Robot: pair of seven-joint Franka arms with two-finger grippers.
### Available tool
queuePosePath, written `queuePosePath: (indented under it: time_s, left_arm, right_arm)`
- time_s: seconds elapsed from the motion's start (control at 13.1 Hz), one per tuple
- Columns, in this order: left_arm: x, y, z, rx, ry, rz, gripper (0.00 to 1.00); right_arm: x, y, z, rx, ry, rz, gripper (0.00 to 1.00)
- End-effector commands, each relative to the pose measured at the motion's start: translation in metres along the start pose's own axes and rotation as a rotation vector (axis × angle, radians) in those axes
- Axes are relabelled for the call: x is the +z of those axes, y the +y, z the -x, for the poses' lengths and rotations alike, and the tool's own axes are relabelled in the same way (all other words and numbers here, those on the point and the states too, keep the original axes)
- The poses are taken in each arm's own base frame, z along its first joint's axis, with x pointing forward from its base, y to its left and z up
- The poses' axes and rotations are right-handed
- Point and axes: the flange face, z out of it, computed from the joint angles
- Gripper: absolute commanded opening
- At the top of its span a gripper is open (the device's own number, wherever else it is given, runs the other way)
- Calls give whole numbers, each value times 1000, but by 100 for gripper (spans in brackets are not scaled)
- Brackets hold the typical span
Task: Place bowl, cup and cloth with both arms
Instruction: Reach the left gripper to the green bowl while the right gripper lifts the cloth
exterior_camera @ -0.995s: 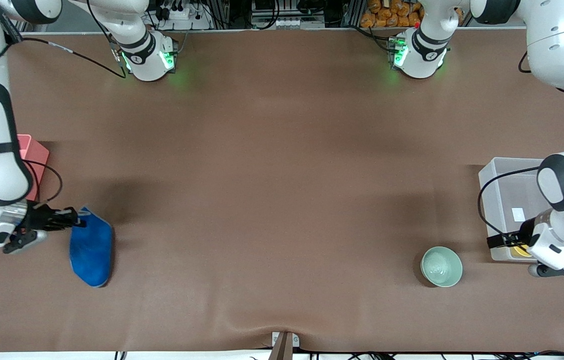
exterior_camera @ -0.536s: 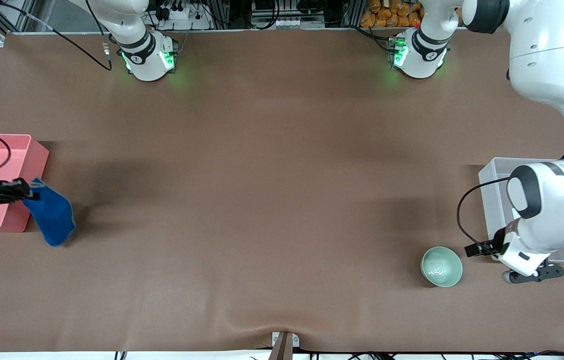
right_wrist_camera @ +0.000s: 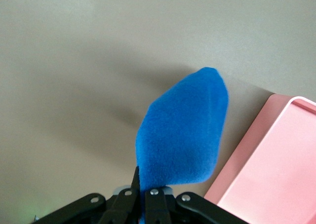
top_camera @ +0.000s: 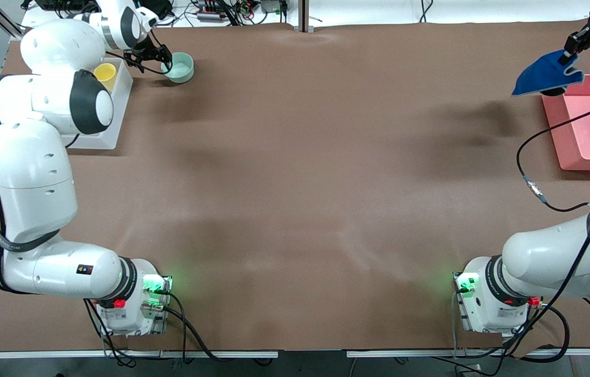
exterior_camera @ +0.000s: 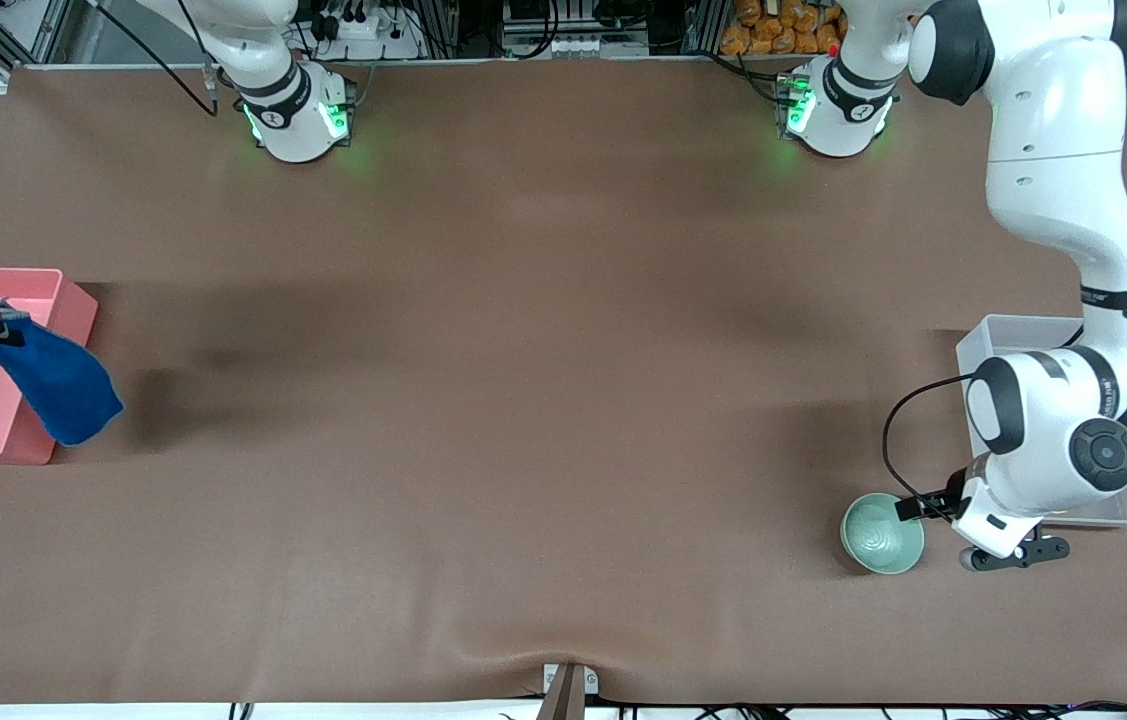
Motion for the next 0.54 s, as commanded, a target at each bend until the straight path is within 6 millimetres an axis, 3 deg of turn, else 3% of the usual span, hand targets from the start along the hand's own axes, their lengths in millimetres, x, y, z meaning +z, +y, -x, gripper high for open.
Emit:
queuePosePath:
  time_s: [0.0,0.15,0.31,0.46]
  left_arm:
    - [13,4,0,-33,12,10,79]
    - [15,4,0,-32,15,11,48]
    - [15,4,0,-67,14,15,5]
    - [14,10,0,-80,15,17,0]
  right_arm:
    - [-9,-10,8,31,-87,75,0]
    - [-28,1,28,47,-170,123,0]
    - [-45,29,62,97,-245,193,0]
    - [-46,60,98,155,-304,229,0]
